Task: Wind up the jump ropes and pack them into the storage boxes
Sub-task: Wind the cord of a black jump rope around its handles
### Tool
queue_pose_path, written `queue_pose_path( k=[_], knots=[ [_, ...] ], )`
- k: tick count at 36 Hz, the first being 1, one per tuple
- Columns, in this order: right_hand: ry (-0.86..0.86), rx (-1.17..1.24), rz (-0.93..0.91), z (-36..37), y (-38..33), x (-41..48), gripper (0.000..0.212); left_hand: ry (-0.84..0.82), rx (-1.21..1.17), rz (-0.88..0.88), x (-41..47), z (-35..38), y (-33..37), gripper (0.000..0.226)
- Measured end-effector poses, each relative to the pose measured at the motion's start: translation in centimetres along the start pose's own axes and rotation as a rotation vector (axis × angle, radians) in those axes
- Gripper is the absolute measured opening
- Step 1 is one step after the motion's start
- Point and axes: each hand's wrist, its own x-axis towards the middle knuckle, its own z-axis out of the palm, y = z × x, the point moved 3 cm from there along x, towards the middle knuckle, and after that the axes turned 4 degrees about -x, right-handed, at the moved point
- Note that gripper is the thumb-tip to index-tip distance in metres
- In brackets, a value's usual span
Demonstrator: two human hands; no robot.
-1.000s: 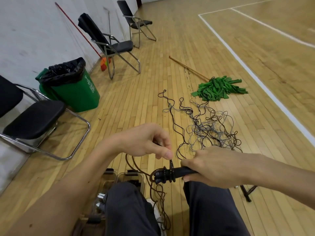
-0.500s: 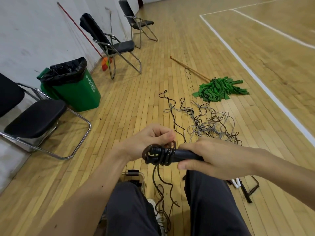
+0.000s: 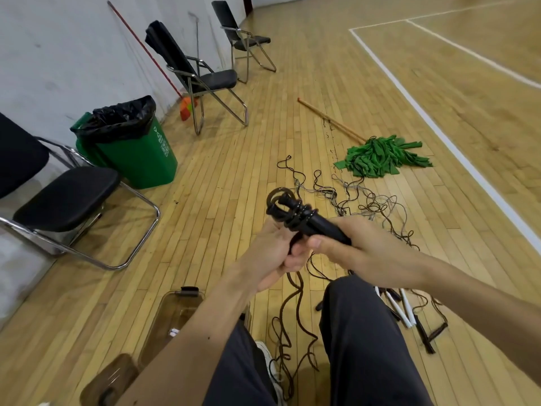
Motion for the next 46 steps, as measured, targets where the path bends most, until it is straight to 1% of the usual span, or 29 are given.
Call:
queue_pose_path(
  k=[2, 3, 5, 8, 11, 14, 16, 19, 21, 25, 29, 32, 38, 41, 43, 46],
  knots=[
    [0.019, 0.011, 0.032, 0.0, 0.5, 0.2, 0.042, 0.041, 0.028, 0.021, 0.1, 0.1, 0.0, 0.033],
    [0.033, 0.014, 0.042, -0.1, 0.6, 0.2, 0.042, 0.075, 0.060, 0.027, 0.2, 0.0, -0.1, 0.038],
    [0.072, 0.018, 0.056, -0.2, 0.7, 0.4, 0.036, 0.119, 0.127, 0.030, 0.4, -0.2, -0.4, 0.037],
    [0.139, 0.025, 0.083, -0.7, 1.0, 0.8, 0.026, 0.121, 0.208, 0.055, 0.3, 0.2, -0.7, 0.047],
    [0.180, -0.010, 0.128, -0.9, 1.7, 1.0, 0.028, 0.126, 0.288, 0.087, 0.4, 0.4, -1.2, 0.050],
    [0.201, -0.031, 0.161, -0.8, 2.6, 1.2, 0.031, 0.150, 0.421, 0.112, 0.5, 0.3, -1.9, 0.053],
    [0.203, -0.052, 0.166, -0.7, 3.1, 1.2, 0.032, 0.144, 0.564, 0.134, 0.4, 0.3, -2.1, 0.051],
    [0.193, -0.075, 0.175, -0.7, 3.6, 1.2, 0.036, 0.098, 0.787, 0.165, 0.1, 0.2, -2.2, 0.039],
    [0.188, -0.074, 0.179, -0.8, 3.9, 1.2, 0.035, 0.086, 0.867, 0.155, 0.2, 0.0, -2.2, 0.034],
    [0.202, -0.119, 0.196, -0.9, 4.4, 1.3, 0.032, 0.099, 0.856, 0.133, 0.2, -0.2, -2.1, 0.039],
    [0.218, -0.216, 0.252, -1.1, 5.3, 1.6, 0.030, 0.165, 0.812, 0.161, 0.2, -0.8, -2.0, 0.034],
    [0.218, -0.304, 0.307, -1.0, 6.1, 1.6, 0.028, 0.180, 0.790, 0.132, 0.1, -1.1, -1.8, 0.032],
    [0.217, -0.363, 0.414, -0.6, 6.9, 2.0, 0.027, 0.194, 0.818, 0.044, -0.1, -0.8, -2.1, 0.030],
    [0.214, -0.415, 0.478, -0.5, 8.0, 2.3, 0.025, 0.211, 0.889, 0.017, -0.2, -0.5, -2.2, 0.028],
    [0.196, -0.468, 0.547, -0.7, 9.3, 2.3, 0.026, 0.227, 0.955, 0.024, -0.3, -0.3, -2.2, 0.033],
    [0.096, -0.516, 0.646, -0.8, 11.1, 2.0, 0.030, 0.208, 1.100, 0.028, -0.7, -0.1, -1.8, 0.034]
  ],
)
